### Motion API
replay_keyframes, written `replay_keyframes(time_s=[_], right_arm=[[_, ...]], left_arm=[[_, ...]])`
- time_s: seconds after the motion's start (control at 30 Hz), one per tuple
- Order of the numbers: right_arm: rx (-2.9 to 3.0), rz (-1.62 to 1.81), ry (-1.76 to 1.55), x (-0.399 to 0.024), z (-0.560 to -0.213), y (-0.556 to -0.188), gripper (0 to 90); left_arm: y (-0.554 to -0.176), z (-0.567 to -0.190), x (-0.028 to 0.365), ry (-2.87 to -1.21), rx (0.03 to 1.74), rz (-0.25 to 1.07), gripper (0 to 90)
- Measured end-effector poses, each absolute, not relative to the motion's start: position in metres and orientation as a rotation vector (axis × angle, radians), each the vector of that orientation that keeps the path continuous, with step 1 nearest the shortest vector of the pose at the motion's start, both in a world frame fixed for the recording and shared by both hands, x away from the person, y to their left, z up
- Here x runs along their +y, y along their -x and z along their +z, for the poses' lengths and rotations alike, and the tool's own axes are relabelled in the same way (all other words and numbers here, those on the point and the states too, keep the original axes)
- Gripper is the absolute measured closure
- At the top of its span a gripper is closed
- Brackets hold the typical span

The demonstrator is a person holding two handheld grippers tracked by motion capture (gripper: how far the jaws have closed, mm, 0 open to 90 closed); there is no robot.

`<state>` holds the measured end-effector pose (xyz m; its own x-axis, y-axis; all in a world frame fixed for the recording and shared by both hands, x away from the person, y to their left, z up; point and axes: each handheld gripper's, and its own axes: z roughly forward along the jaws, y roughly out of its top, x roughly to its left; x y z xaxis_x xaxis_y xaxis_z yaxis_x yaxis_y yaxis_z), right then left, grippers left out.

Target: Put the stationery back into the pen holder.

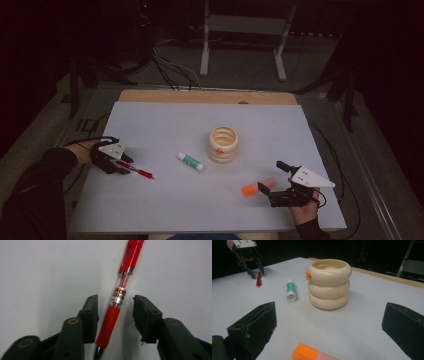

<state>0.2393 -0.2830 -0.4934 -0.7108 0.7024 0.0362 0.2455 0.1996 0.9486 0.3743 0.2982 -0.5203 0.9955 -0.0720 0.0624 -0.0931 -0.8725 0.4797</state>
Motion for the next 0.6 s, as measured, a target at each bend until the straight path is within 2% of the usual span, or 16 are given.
replay_keyframes(time_s=[0.17, 0.37, 0.6], right_arm=[[2.073, 1.526, -0.888, -0.2833, -0.4936, -0.2396, 0.0], [2.079, 1.525, -0.891, -0.283, -0.4942, -0.2398, 0.0], [2.082, 1.528, -0.886, -0.2826, -0.4936, -0.2395, 0.0]], left_arm=[[-0.376, -0.5199, 0.2956, -2.645, -0.141, 0.041, 63.8], [-0.3751, -0.5191, 0.2933, -2.66, -0.173, -0.001, 79.2], [-0.3749, -0.5141, 0.29, -2.611, -0.195, 0.018, 80.5]])
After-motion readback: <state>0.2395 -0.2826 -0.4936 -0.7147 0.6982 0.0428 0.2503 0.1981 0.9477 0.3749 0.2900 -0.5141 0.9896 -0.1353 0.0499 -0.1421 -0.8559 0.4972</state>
